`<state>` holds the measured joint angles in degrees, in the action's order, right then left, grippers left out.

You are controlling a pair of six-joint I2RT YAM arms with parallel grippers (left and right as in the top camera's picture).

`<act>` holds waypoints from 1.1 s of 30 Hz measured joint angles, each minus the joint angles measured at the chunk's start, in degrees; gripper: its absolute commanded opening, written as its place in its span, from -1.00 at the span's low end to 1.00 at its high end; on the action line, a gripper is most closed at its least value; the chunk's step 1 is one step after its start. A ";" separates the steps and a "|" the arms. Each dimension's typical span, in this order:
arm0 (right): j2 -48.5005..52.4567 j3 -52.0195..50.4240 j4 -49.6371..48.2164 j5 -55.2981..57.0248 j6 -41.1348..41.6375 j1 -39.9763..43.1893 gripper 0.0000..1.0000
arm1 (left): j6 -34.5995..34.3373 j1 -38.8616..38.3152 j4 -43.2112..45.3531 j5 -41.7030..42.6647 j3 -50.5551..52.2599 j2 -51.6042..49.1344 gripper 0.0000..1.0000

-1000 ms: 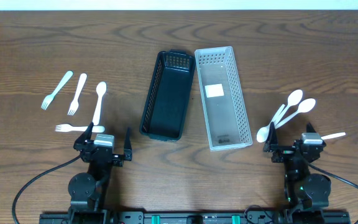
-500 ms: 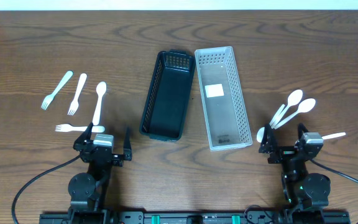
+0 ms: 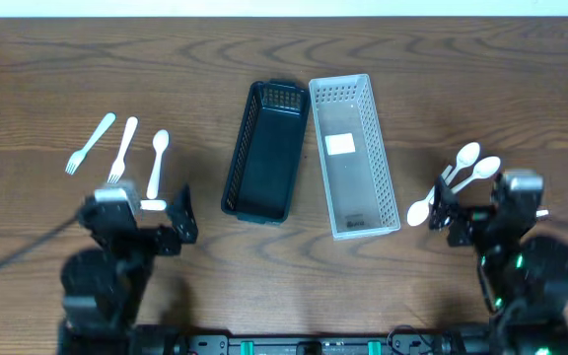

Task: Pack container
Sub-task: 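Raise both arms and move right gripper over the white spoons, then grasp a white spoon with the right gripper and lift it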

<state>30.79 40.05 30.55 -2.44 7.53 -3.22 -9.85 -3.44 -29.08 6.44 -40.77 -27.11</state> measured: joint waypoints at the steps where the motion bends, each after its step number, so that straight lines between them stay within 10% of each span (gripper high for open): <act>1: 3.65 3.65 3.56 0.11 -0.31 0.00 0.99 | -0.24 0.00 -3.13 0.04 -3.04 -3.43 0.96; 10: 32.46 30.01 28.89 -0.39 -0.85 0.04 0.98 | 0.79 0.00 -29.27 0.04 -24.55 -32.68 0.96; 33: 68.15 32.24 23.47 12.33 35.63 11.76 0.99 | 2.21 -0.04 -32.85 -3.45 -26.71 -43.89 0.96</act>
<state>98.94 72.29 54.02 9.89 43.16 8.54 -7.64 -3.49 -61.93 2.98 -67.48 -71.00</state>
